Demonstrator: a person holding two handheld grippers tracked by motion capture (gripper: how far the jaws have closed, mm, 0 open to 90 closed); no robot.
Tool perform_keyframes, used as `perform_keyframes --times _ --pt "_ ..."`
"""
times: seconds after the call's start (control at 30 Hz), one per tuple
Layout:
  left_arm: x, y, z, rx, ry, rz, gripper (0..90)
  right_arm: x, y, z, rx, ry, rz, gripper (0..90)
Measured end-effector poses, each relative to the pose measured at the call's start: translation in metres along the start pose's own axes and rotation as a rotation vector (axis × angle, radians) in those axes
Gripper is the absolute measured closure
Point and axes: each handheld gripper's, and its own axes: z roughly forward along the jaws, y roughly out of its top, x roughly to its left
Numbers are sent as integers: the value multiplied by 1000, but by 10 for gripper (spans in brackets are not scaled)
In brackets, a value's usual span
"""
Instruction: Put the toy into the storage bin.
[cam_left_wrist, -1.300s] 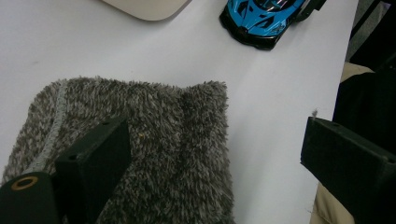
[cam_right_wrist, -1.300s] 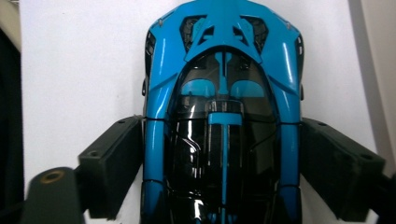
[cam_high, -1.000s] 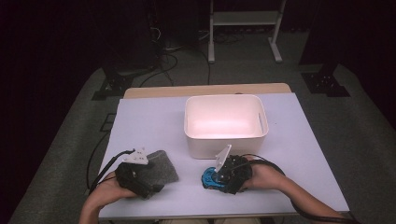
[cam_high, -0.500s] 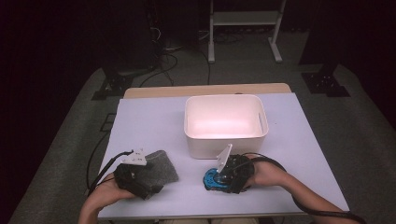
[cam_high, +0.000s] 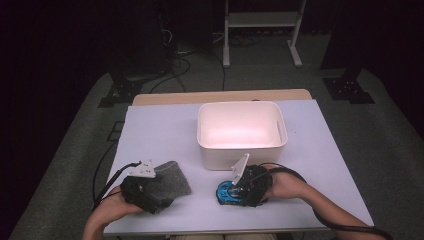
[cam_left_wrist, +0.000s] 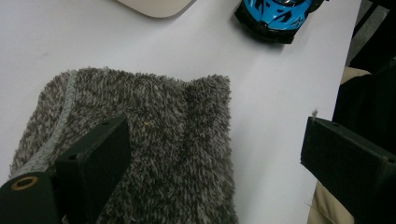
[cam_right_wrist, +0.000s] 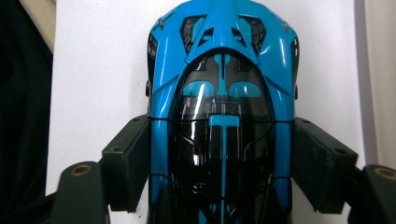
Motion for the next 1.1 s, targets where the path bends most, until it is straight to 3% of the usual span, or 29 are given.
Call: perform_keyframes --times 0.23,0.43,0.73,1.1 --pt "-1 0 0 0 1 0 79 2 4 -8 -4 10 -8 268" --pt "0 0 -1 0 1 1 79 2 4 0 4 9 -18 268" --pt "-1 0 -2 -3 1 0 79 3 2 6 9 2 16 264" --pt "-1 0 -2 0 -1 3 79 5 1 6 9 -19 24 256"
